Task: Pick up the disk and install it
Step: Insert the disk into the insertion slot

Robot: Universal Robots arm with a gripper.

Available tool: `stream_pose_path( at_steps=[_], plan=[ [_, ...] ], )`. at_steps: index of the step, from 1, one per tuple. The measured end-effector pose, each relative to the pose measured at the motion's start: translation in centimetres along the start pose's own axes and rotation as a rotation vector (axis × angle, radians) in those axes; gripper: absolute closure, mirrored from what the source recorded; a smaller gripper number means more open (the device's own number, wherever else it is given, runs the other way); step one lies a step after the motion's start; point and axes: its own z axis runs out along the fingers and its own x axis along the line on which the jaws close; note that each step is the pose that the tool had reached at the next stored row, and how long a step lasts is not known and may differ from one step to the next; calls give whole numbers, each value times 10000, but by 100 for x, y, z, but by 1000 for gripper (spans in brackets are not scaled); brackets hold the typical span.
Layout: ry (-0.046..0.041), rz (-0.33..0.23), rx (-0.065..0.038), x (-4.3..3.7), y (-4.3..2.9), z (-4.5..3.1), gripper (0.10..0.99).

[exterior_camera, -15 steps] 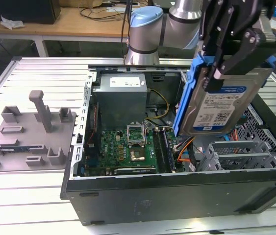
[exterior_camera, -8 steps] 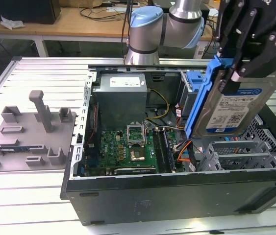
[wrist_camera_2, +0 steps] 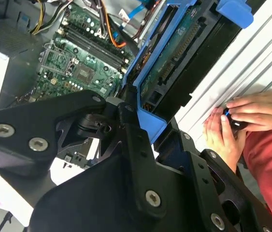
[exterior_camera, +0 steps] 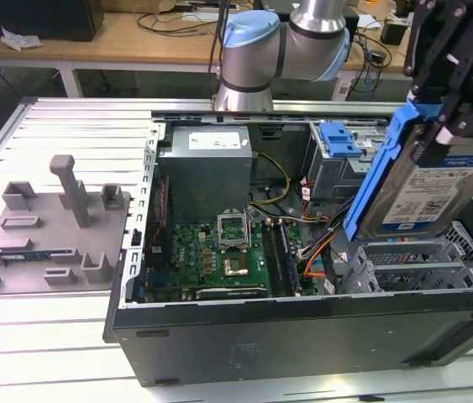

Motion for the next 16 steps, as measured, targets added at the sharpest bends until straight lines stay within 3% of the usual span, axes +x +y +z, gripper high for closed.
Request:
stream_pose_path(
  at_steps=[10,16],
  plan=[
    [-7,1,0,14,-297,-1,718],
    [-6,1,0,11,-313,20,718]
  ],
)
